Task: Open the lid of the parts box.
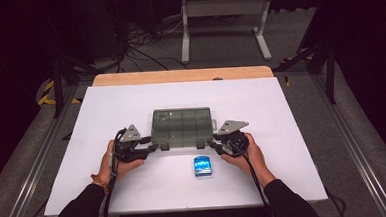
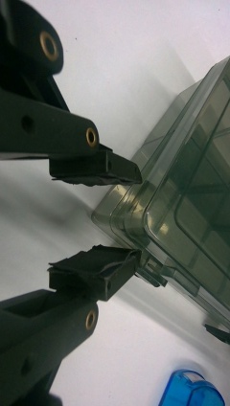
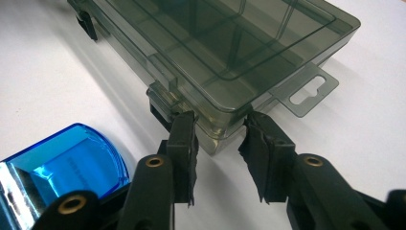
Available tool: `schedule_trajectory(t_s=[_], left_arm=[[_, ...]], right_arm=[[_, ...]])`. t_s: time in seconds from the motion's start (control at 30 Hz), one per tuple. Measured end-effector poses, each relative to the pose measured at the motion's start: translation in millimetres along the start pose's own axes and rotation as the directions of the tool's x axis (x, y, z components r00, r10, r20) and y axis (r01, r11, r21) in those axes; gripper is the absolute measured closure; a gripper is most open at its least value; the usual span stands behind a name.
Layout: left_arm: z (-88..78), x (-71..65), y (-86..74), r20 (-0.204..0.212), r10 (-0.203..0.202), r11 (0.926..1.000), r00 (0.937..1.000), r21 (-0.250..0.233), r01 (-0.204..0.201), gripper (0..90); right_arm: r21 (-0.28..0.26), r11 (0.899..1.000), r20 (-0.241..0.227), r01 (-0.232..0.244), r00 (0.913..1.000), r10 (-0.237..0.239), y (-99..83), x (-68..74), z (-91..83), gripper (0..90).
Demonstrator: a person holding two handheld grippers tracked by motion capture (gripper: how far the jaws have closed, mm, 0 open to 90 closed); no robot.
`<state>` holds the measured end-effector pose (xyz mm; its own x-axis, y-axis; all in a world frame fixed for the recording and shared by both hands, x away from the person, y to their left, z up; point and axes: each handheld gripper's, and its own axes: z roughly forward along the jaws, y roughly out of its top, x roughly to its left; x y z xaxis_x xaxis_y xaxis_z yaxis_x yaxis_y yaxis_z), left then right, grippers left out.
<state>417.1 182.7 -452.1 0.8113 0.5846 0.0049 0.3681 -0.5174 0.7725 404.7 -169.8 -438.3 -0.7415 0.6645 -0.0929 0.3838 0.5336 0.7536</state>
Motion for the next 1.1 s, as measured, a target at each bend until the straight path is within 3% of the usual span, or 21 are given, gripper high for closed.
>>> schedule_trajectory(t_s=[0.4, 0.67, 1.1], left_arm=[[-9.8, -3.1, 1.4, -0.03, 0.013, 0.9996, 0.9995, -0.024, -0.014, 66.0], [-15.1, -4.5, 3.1, -0.027, 0.009, 0.9987, 0.9996, -0.049, -0.01, 67.9], [-18.4, -3.0, 3.4, -0.031, 0.012, 0.9978, 0.9995, -0.064, -0.014, 88.1]], right_arm=[[-0.017, 1.0, 0.019, 0.01, 0.9998, -0.01, -0.4, 3.5, -4.9, 69.3], [-0.045, 0.999, 0.029, 0.008, 0.9996, -0.007, 0.3, 3.0, -9.7, 72.8], [-0.066, 0.998, 0.043, 0.005, 0.9991, -0.002, 0.8, 1.4, -10.6, 85.4]])
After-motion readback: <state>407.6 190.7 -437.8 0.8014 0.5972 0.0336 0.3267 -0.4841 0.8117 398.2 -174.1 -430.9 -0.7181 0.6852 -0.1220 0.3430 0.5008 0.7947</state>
